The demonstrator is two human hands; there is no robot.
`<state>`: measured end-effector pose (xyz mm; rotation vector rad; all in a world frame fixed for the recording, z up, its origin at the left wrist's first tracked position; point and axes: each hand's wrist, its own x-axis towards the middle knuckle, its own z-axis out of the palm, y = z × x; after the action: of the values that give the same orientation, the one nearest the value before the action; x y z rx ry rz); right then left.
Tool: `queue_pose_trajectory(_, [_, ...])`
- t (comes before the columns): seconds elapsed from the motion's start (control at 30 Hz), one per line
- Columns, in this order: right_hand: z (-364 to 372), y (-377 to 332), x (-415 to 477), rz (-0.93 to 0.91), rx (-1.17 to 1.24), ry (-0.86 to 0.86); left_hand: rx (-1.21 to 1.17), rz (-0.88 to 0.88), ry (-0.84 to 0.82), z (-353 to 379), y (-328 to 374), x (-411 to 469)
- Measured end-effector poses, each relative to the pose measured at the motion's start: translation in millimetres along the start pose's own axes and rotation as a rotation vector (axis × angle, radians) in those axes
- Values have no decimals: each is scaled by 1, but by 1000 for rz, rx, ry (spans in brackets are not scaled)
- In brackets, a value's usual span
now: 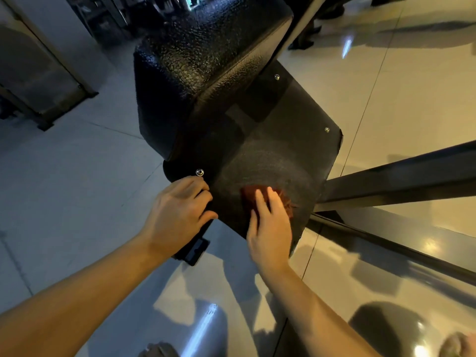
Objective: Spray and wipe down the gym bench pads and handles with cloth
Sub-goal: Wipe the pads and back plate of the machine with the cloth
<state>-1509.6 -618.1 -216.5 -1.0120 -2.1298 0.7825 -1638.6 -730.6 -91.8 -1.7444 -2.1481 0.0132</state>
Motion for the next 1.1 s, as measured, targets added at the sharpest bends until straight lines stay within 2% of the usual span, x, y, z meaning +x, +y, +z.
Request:
queue_pose_trajectory(0.07, [-6,-4,-8,-298,10,-82,5,-3,-23,-2,-1,3])
queue_pose_trajectory(0.1, [-10,5,-2,-353,34,-131,8,-3,-35,-3,0,3])
queue_pose_trajectory(0.13, [-15,17,4,-298,56,-172,9,0,-45,-1,-1,3])
queue_pose_trajectory(0.17, [-20,29,10,-150,87,-182,11,1,-61,2,-2,2])
queue_pose_trajectory(0.23, [-35,48,19,190,164,-111,21,-5,-67,6,-6,-1])
queue_pose_trajectory(0.27, [-42,51,22,295,207,-76,24,-12,-70,6,-7,0])
queue_pose_trajectory(0.37, [-57,39,30,414,342,-131,87,-14,-143,-7,0,14])
queue_pose_trajectory(0.43, [-69,18,35,439,465,-190,67,-100,-221,-18,10,24])
queue_pose_trajectory(0.5, [-82,-4,38,428,542,-213,-101,-228,-212,-25,20,32])
queue_pose_trajectory(0.57, [-99,-26,41,413,629,-272,-429,-376,-181,-26,29,36])
queue_pose_trajectory(0.63, [-115,-41,44,413,728,-387,-836,-560,-251,-27,35,39])
queue_pose_trajectory(0.7, [-127,-48,48,420,772,-489,-1056,-642,-312,-27,36,41])
queue_pose_trajectory(0.93, [-168,-33,67,522,719,-618,-1187,-689,-300,-52,29,42])
queue_pose_trajectory(1.1, [-176,-25,67,443,766,-806,-1294,-695,-394,-61,30,42])
